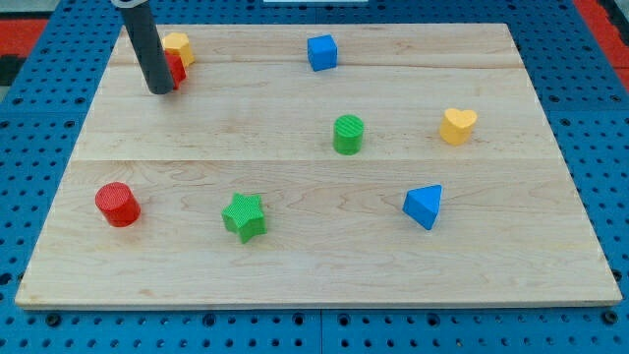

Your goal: Point at the red circle

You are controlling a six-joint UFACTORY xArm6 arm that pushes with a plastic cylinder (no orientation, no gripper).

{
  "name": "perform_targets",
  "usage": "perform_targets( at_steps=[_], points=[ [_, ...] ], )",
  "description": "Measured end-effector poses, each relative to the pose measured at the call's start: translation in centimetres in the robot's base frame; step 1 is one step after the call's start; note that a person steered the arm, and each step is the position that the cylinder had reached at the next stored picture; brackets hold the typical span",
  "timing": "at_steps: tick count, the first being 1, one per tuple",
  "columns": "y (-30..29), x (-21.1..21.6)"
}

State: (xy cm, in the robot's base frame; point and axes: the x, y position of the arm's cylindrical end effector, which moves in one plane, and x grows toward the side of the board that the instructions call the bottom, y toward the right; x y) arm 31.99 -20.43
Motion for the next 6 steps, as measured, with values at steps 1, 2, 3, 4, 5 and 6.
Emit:
perform_targets(
  at_steps=[1,2,3,4,5,6],
  points=[
    [0.0,-0.9],
    [0.0,-0.8],
    [0.0,3.8],
    [-0.1,8.9],
    [-4.4,10.6],
    [-6.8,14.6]
  ],
)
